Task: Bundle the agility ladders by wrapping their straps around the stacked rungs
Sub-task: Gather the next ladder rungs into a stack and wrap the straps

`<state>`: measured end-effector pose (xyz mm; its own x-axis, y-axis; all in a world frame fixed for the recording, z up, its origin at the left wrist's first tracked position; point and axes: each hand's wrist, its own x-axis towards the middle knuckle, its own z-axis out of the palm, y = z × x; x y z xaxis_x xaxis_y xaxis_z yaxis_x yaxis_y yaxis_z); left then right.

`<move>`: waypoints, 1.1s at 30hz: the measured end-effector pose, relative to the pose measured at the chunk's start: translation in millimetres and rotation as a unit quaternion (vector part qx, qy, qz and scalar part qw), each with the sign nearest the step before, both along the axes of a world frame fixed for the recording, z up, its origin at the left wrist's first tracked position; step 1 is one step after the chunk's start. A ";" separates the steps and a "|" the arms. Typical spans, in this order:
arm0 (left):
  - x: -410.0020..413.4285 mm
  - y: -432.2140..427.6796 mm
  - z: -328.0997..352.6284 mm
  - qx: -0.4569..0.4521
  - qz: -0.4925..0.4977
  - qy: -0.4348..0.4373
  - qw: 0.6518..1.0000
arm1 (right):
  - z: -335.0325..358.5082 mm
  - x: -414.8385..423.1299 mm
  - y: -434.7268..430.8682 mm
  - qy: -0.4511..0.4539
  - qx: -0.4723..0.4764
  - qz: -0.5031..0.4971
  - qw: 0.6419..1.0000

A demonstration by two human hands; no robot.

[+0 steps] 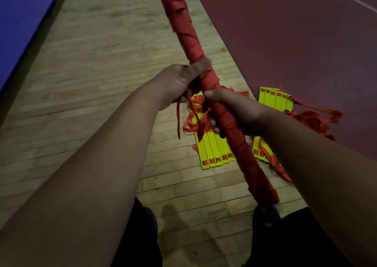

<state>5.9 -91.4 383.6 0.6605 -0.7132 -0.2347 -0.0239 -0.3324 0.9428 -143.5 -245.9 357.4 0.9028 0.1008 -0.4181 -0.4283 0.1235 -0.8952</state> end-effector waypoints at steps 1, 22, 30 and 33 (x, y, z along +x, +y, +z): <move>2.1 1.0 -1.0 0.023 -0.003 -0.022 0.999 | -2.5 0.9 -0.2 0.004 -0.035 -0.021 0.999; -5.6 -7.7 -12.1 0.059 0.107 -0.005 0.992 | -16.9 10.1 10.8 -0.031 -0.199 -0.121 0.972; -3.7 -8.6 -1.9 0.039 0.043 -0.042 0.997 | -10.9 6.8 9.0 0.008 0.009 -0.028 1.000; -3.7 -3.7 -2.5 0.083 0.022 -0.079 0.993 | -12.3 7.7 12.4 0.011 -0.060 -0.065 0.996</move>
